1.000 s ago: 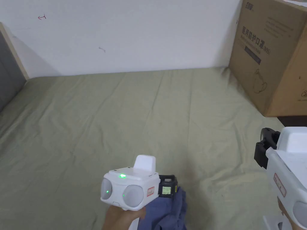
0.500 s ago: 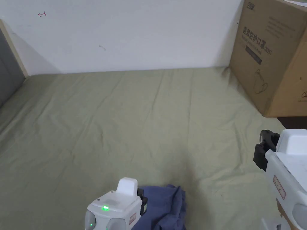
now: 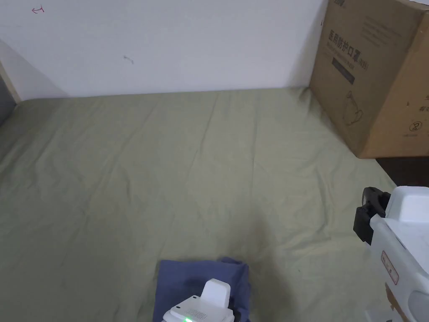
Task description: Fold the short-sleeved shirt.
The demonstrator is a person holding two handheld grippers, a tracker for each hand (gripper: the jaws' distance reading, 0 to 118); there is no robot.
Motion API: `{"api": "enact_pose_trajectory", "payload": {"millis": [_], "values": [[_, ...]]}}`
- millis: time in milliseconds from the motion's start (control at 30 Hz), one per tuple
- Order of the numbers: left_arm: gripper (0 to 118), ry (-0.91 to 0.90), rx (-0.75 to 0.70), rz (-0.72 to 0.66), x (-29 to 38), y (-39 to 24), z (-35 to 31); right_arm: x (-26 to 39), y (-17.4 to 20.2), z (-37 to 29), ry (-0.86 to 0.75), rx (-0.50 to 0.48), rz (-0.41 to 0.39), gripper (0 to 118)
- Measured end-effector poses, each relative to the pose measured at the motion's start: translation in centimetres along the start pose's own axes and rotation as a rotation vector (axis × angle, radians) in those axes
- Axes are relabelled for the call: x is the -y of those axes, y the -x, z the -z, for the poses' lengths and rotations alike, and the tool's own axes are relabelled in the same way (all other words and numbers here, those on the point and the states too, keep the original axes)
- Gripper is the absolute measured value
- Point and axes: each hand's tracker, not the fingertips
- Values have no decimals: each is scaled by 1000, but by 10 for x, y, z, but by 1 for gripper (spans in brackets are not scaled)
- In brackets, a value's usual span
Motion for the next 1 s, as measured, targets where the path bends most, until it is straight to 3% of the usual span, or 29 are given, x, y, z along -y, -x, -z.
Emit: {"api": "enact_pose_trajectory", "payload": {"millis": [400, 533, 1000], "values": [[0, 17, -10, -39, 1, -7, 13, 4, 2, 6, 17, -4, 15, 0], [0, -145, 2, -136, -24, 2, -27, -7, 10, -2, -15, -20, 13, 0], [0, -620, -198, -73, -135, 77, -192, -49, 52, -27, -151, -111, 5, 0]]}}
